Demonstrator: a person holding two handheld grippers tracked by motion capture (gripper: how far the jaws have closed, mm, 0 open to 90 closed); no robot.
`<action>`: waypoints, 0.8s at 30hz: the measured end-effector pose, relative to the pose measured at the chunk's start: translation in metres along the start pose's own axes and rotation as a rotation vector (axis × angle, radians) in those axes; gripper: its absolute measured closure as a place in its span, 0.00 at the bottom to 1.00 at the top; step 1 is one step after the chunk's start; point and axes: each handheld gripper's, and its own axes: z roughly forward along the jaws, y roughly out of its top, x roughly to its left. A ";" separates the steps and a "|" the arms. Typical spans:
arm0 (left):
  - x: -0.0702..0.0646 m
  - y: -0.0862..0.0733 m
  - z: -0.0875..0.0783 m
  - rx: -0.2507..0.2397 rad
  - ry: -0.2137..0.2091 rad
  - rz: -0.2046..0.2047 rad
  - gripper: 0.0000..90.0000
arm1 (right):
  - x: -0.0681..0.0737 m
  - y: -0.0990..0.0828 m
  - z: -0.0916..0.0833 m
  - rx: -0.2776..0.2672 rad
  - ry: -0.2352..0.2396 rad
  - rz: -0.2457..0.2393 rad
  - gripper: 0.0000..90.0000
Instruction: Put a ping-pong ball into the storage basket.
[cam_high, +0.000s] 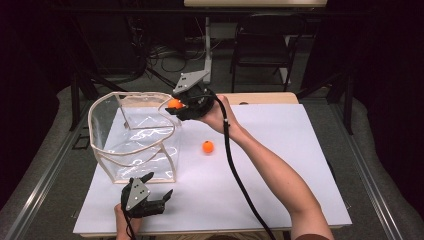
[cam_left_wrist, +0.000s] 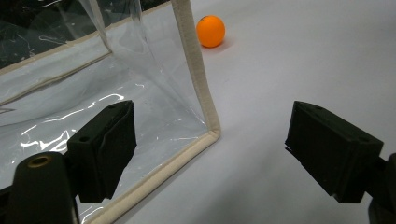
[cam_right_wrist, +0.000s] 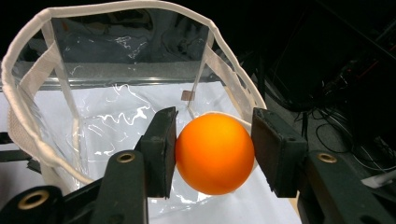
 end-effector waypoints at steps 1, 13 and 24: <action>0.000 0.000 0.000 -0.002 0.002 0.001 0.18 | 0.001 0.001 0.001 0.002 0.001 -0.006 0.57; 0.001 0.000 0.001 -0.002 -0.002 0.000 0.18 | 0.005 0.009 0.005 0.002 0.016 -0.020 0.57; 0.001 0.000 0.001 -0.002 -0.002 0.003 0.18 | 0.006 0.013 0.008 -0.004 0.026 -0.022 0.57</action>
